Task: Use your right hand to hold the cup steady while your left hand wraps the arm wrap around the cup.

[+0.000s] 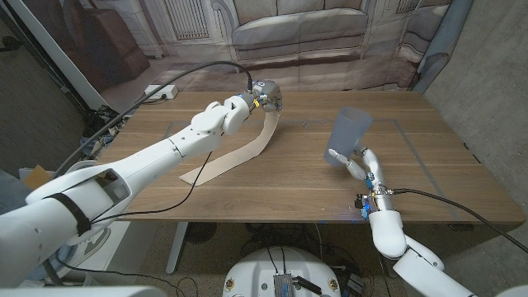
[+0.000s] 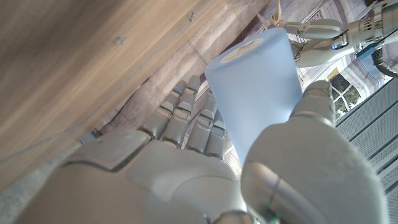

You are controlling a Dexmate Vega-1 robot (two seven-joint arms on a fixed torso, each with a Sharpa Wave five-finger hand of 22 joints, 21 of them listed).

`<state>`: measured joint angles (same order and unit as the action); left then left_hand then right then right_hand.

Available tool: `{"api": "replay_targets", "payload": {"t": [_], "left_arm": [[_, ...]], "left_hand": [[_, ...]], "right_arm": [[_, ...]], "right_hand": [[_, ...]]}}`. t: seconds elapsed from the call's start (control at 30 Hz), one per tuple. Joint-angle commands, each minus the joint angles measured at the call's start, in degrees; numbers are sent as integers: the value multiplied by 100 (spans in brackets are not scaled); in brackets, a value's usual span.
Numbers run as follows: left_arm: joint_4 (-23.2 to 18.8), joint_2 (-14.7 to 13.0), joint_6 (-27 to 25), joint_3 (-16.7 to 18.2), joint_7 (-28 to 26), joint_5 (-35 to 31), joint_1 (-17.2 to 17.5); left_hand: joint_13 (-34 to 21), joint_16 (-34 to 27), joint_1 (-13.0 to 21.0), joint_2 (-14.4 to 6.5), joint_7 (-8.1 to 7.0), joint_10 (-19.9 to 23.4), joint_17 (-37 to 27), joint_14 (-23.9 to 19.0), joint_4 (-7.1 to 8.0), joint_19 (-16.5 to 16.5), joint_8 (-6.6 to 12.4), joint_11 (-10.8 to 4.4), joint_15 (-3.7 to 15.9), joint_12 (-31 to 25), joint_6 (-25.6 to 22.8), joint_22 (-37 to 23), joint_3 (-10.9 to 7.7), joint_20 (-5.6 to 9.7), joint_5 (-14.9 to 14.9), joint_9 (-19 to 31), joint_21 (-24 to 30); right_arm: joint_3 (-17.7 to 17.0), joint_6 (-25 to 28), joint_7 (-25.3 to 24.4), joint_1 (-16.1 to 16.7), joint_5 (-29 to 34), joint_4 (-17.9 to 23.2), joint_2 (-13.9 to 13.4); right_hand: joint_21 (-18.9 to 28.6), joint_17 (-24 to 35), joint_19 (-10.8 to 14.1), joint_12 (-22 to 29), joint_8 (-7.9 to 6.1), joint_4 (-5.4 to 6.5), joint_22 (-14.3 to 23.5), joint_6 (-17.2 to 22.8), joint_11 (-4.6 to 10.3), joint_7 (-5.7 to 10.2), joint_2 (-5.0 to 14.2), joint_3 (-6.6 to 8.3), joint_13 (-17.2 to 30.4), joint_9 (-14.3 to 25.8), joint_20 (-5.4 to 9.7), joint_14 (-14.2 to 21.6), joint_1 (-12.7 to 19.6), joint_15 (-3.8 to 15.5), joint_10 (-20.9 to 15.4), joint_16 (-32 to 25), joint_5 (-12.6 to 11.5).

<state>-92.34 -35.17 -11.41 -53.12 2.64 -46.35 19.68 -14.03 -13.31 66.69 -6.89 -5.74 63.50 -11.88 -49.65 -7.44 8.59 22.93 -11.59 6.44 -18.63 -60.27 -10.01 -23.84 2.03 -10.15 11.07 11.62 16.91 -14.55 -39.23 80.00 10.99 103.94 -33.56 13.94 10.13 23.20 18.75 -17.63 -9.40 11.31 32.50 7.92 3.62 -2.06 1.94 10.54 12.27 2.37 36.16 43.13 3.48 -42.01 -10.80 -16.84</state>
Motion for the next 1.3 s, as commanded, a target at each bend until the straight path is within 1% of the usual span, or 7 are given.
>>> {"api": "replay_targets", "payload": {"t": [0.03,0.17,0.43,0.6,0.7,1.1,1.3], "left_arm": [[-608,-133,-4,369,223,-110,301],[-733,-159,10,431,296,-151,364],[-1031,-189,5,604,529,-84,474],[-1108,-179,13,678,637,-15,520],[-1161,-181,14,696,649,-33,558],[-1775,-333,28,861,858,-38,834],[-2304,-447,-119,990,1109,-110,1042]], "left_hand": [[-1219,18,-20,8,38,41,-28,-60,-1,38,55,-38,553,-61,-21,-11,-56,308,-10,12,-8],[-1249,26,-22,15,49,31,-29,-63,-3,40,58,-40,553,-65,-16,-11,-73,300,-9,12,-10],[-1312,39,-14,28,48,35,-33,-78,-13,41,74,-35,561,-82,-29,-10,-119,300,-8,13,-13],[-1344,43,-20,35,41,32,-36,-87,-12,42,81,-34,556,-88,-32,-10,-138,293,-6,13,-15],[-1369,47,-25,41,52,20,-38,-94,-10,48,81,-32,556,-89,-22,-10,-153,274,-5,13,-13],[-1458,48,-61,57,61,17,-52,-124,7,72,92,-39,533,-102,-7,-11,-202,205,0,14,-10],[-1496,42,-66,55,74,12,-58,-151,10,80,96,-41,535,-104,2,-11,-230,211,0,14,-9]], "right_arm": [[-204,830,-436,-42,760,349,-142],[-210,1006,-532,-138,911,383,-171],[-1,1677,-765,-438,1758,415,-382],[73,1794,-755,-562,1797,433,-462],[172,2006,-831,-657,2061,430,-523],[336,2101,-665,-1007,1892,289,-646],[549,2318,-532,-1345,1999,111,-643]], "right_hand": [[2,12,43,25,-22,114,28,992,399,922,916,150,14,4,1,80,987,698,-485,-42,36],[6,12,57,22,-21,116,28,1007,401,923,918,152,14,4,12,96,994,709,-501,-42,48],[8,12,67,15,-12,113,29,1029,400,924,930,167,14,4,33,123,1025,728,-527,-39,70],[9,12,71,9,-6,111,30,1041,400,925,937,175,13,5,43,129,1043,752,-537,-33,82],[9,13,73,2,-1,115,30,1048,404,925,951,185,13,4,48,132,1054,760,-538,-30,91],[14,19,92,-7,3,139,32,1109,390,926,991,206,15,13,75,242,1070,773,-610,-52,137],[17,20,101,-8,4,152,33,1133,390,927,994,206,15,16,82,268,1064,773,-643,-54,155]]}}
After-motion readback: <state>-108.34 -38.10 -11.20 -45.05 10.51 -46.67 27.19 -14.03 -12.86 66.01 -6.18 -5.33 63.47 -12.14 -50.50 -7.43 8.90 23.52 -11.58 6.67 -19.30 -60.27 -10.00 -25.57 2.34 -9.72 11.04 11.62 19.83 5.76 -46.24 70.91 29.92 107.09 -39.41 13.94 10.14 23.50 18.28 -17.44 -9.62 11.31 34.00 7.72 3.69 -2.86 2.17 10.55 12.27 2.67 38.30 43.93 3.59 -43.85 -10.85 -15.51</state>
